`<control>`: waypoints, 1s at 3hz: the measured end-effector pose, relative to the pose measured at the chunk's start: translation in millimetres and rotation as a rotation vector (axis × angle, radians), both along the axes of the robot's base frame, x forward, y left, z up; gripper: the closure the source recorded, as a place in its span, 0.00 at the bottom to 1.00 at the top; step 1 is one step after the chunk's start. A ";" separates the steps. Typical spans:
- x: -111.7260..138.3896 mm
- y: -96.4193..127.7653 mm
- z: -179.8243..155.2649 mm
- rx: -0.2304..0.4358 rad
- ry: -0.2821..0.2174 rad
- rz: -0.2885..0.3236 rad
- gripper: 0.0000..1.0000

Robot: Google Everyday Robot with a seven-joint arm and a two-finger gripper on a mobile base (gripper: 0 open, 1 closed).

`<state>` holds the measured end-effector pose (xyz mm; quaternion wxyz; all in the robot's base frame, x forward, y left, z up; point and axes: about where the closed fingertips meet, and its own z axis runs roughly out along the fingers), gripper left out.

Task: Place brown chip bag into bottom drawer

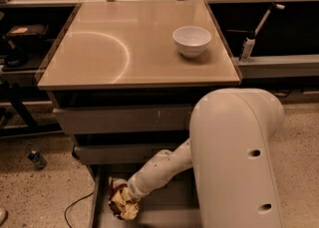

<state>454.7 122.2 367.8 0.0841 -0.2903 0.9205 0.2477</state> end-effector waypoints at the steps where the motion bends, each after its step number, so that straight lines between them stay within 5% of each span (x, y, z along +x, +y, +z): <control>1: 8.9 -6.4 -15.7 0.000 -0.009 0.001 1.00; 3: 29.7 -22.9 -44.3 0.000 -0.021 -0.012 1.00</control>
Offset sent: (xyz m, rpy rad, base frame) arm 0.0404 -0.0306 -0.0417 0.0050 -0.0364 -0.0161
